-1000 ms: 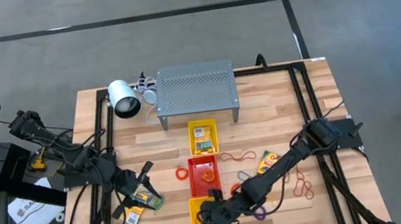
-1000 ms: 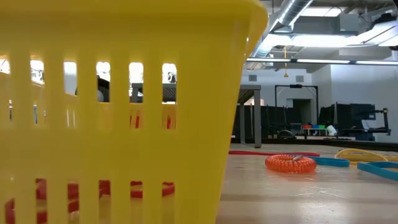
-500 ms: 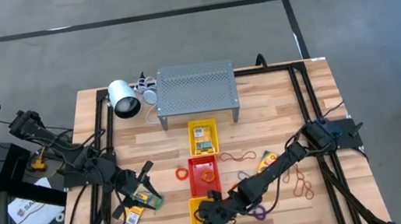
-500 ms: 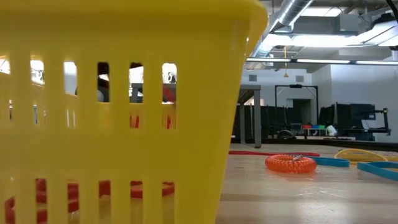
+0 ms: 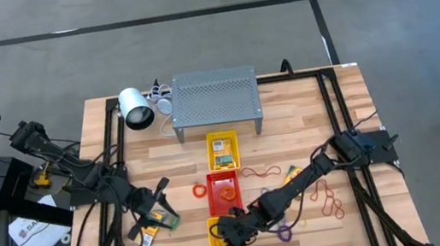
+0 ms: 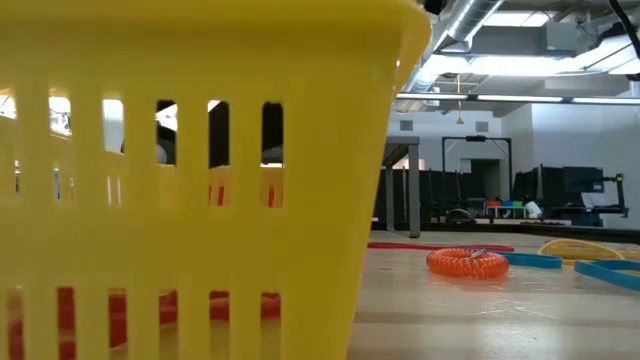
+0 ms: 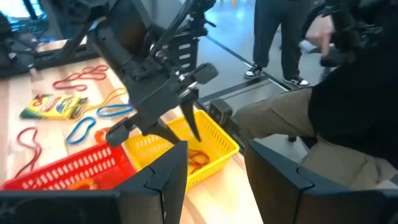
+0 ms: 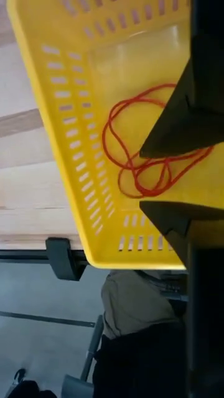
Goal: Pick & Place Office Desk Supplies
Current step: Put the red rubber band into the bottom yellow bin
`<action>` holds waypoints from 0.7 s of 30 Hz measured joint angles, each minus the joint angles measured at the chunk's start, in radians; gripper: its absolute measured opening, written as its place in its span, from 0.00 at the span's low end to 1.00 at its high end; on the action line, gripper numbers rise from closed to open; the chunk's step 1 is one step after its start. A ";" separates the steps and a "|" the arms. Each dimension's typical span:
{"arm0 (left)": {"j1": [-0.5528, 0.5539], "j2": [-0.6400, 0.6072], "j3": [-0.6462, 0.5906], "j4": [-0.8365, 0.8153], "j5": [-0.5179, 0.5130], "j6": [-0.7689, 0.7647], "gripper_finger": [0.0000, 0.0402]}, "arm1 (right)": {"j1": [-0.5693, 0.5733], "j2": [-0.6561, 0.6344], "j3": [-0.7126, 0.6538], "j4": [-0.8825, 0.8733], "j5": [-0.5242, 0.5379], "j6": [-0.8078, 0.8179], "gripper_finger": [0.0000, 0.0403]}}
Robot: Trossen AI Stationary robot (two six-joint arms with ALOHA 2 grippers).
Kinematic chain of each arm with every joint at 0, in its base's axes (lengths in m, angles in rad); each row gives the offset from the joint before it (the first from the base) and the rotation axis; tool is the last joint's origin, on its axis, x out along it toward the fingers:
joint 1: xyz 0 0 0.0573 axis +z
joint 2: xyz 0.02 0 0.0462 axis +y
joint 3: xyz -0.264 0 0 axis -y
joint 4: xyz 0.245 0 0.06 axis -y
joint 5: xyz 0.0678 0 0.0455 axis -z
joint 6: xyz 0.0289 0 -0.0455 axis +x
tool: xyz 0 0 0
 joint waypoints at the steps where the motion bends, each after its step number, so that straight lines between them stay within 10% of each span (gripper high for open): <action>1: 0.000 0.000 -0.001 -0.001 -0.011 -0.002 0.38 | -0.003 0.000 0.000 0.000 -0.005 0.000 0.35; 21: 0.000 -0.002 -0.001 -0.006 -0.136 0.076 0.38 | -0.034 -0.047 0.075 -0.093 -0.018 -0.173 0.53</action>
